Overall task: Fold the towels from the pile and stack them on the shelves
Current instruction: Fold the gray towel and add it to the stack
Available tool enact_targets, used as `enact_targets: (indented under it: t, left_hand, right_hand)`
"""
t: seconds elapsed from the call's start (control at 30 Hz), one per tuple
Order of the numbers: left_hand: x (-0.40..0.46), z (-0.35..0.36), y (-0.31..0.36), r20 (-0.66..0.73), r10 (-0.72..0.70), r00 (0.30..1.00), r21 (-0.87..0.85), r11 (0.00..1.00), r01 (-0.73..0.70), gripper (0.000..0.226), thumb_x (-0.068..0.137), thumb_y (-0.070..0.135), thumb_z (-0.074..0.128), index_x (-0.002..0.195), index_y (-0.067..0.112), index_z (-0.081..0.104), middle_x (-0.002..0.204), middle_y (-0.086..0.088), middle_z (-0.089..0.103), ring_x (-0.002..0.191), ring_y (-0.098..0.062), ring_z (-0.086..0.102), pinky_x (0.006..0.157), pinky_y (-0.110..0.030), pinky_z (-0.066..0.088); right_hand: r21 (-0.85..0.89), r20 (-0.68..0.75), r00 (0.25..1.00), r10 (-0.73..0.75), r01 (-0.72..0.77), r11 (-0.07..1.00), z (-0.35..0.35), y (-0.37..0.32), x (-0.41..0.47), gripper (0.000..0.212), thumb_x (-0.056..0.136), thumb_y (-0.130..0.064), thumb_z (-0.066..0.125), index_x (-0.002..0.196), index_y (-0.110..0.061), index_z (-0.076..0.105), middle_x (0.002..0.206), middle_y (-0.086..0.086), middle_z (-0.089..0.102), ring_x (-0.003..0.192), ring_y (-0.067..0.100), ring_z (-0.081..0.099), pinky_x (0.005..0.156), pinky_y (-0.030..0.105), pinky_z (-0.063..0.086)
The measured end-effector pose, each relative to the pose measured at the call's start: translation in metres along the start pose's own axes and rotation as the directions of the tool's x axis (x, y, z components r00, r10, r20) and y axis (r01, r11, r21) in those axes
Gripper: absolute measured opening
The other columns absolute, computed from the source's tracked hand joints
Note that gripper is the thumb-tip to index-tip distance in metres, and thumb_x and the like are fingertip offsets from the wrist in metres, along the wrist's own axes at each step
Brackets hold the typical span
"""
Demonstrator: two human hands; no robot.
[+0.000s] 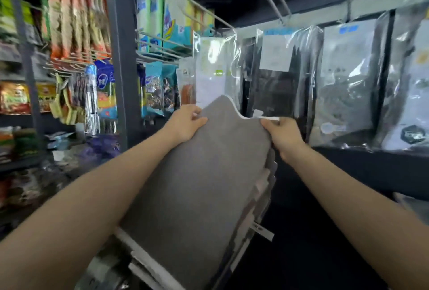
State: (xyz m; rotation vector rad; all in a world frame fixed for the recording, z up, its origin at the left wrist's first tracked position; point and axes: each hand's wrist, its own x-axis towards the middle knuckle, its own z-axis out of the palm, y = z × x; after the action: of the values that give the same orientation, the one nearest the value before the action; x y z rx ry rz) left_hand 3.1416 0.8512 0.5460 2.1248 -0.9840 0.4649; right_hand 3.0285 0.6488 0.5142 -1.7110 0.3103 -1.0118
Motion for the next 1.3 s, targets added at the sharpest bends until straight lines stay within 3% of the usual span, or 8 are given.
enact_targets:
  t: [0.2, 0.27, 0.43, 0.7, 0.87, 1.0, 1.1, 1.3]
  left_hand:
    - [-0.003, 0.048, -0.028, 0.152, -0.063, 0.986, 0.286, 0.958, 0.017, 0.027, 0.093, 0.025, 0.052, 0.108, 0.003, 0.056, 0.111, -0.016, 0.061, 0.105, -0.031, 0.054, 0.081, -0.031, 0.036]
    - [0.0, 0.053, -0.033, 0.187, -0.077, 0.979, 0.328, 0.944, 0.012, 0.028, 0.094, 0.026, 0.05, 0.108, 0.002, 0.055, 0.115, -0.017, 0.06, 0.106, -0.032, 0.054, 0.085, -0.035, 0.039]
    - [0.01, 0.063, -0.036, 0.22, -0.131, 0.967, 0.455, 0.89, 0.018, 0.03, 0.097, 0.02, 0.043, 0.103, -0.005, 0.057, 0.111, -0.023, 0.06, 0.102, -0.036, 0.055, 0.083, -0.038, 0.041]
    - [0.041, 0.067, -0.025, 0.075, -0.172, 0.982, 0.358, 0.924, 0.135, 0.028, 0.098, 0.019, 0.039, 0.104, -0.005, 0.053, 0.113, -0.026, 0.058, 0.105, -0.037, 0.055, 0.082, -0.037, 0.041]
    - [0.024, 0.071, -0.024, 0.31, -0.197, 0.93, 0.499, 0.867, 0.017, 0.049, 0.097, 0.033, 0.043, 0.131, -0.001, 0.035, 0.132, -0.023, 0.048, 0.118, -0.036, 0.048, 0.094, -0.037, 0.038]
    - [-0.01, 0.047, -0.006, 0.426, -0.018, 0.904, 0.447, 0.874, -0.193, 0.044, 0.093, 0.042, 0.045, 0.126, 0.012, 0.049, 0.13, -0.011, 0.051, 0.115, -0.027, 0.049, 0.098, -0.037, 0.04]
    - [-0.056, 0.017, 0.011, 0.349, 0.163, 0.923, 0.302, 0.913, -0.275, 0.04, 0.09, 0.039, 0.052, 0.124, 0.018, 0.054, 0.123, -0.003, 0.053, 0.111, -0.022, 0.051, 0.093, -0.027, 0.038]
    - [-0.146, -0.019, -0.013, 0.021, 0.349, 0.937, 0.178, 0.921, -0.347, 0.03, 0.091, 0.034, 0.051, 0.104, 0.012, 0.066, 0.102, -0.001, 0.066, 0.094, -0.011, 0.057, 0.079, -0.01, 0.034]
  right_hand:
    - [-0.295, 0.125, 0.985, 0.117, -0.076, 0.953, 0.007, 0.052, 0.002, 0.023, 0.09, -0.025, 0.058, 0.085, -0.003, 0.06, 0.08, 0.009, 0.061, 0.079, 0.022, 0.055, 0.061, 0.028, 0.038]
    - [-0.208, 0.079, 0.975, 0.209, -0.189, 0.96, 0.003, 0.062, 0.0, 0.032, 0.09, -0.031, 0.058, 0.094, 0.0, 0.065, 0.093, 0.016, 0.066, 0.086, 0.028, 0.061, 0.068, 0.03, 0.045]
    - [0.138, 0.231, 0.795, 0.561, -0.598, 0.79, -0.018, 0.068, -0.021, 0.029, 0.084, -0.037, 0.06, 0.072, -0.011, 0.055, 0.058, 0.006, 0.052, 0.045, 0.015, 0.045, 0.037, 0.018, 0.028]
    - [0.323, 0.099, 0.909, 0.404, -0.414, 0.851, -0.013, 0.053, -0.007, 0.016, 0.089, -0.01, 0.059, 0.074, -0.009, 0.055, 0.06, 0.004, 0.05, 0.036, 0.008, 0.041, 0.029, 0.014, 0.027]
    - [0.385, 0.065, 0.894, 0.443, -0.432, 0.816, -0.005, 0.064, -0.018, 0.019, 0.09, -0.008, 0.059, 0.071, -0.005, 0.055, 0.069, 0.007, 0.055, 0.039, 0.008, 0.055, 0.039, 0.015, 0.047]
    - [0.324, 0.074, 0.937, 0.342, -0.347, 0.88, -0.009, 0.061, -0.042, 0.016, 0.093, -0.015, 0.055, 0.082, -0.004, 0.057, 0.079, 0.011, 0.056, 0.059, 0.015, 0.055, 0.046, 0.019, 0.051]
    - [0.177, 0.114, 0.958, 0.262, -0.279, 0.944, -0.005, 0.049, -0.081, 0.026, 0.093, -0.018, 0.055, 0.112, -0.001, 0.048, 0.079, 0.013, 0.055, 0.045, 0.012, 0.052, 0.038, 0.021, 0.041]
    - [-0.059, 0.291, 0.957, -0.003, 0.021, 0.998, 0.001, 0.003, -0.159, 0.024, 0.092, -0.016, 0.053, 0.115, -0.021, 0.046, 0.06, 0.006, 0.059, 0.047, 0.017, 0.055, 0.043, 0.023, 0.041]
